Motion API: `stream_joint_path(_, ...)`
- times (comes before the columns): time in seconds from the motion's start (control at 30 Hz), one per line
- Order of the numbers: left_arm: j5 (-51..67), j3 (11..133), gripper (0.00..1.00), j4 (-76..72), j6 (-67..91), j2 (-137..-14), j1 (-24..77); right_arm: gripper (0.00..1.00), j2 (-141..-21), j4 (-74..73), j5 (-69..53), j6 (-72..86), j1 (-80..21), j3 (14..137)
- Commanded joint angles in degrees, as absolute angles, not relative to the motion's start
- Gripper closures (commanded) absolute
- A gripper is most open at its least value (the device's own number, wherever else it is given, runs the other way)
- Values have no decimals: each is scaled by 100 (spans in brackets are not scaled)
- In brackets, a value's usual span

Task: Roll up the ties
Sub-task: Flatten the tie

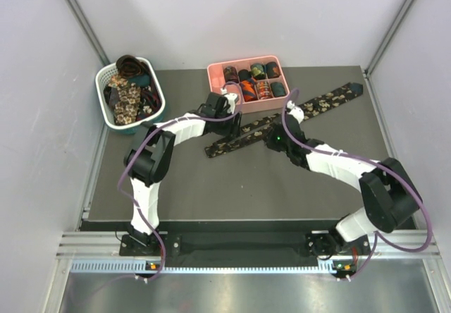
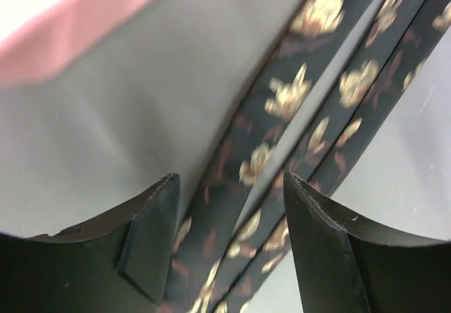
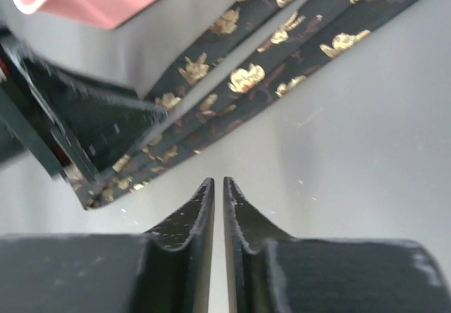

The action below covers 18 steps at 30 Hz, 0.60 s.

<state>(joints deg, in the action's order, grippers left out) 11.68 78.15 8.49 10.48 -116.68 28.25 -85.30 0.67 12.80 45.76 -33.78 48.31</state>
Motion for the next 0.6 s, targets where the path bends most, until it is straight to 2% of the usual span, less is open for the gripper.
stream_joint_path(0.0, 1380, 8488, 35, 1142, 809, -11969, 2874, 94, -8201, 756, 1222, 4324, -3331, 4545)
stream_joint_path(0.07, 1301, 8639, 35, 1239, 791, -12154, 2900, 100, -8165, 703, 1230, 4333, -3322, 4518)
stream_joint_path(0.27, 1406, 9035, 35, 1222, 730, -12488, 2918, 100, -8060, 659, 1248, 4307, -3322, 4421)
stream_joint_path(0.57, 2362, 9457, 36, 1503, 528, -12858, 3041, 100, -7998, 554, 1371, 4298, -3278, 4386)
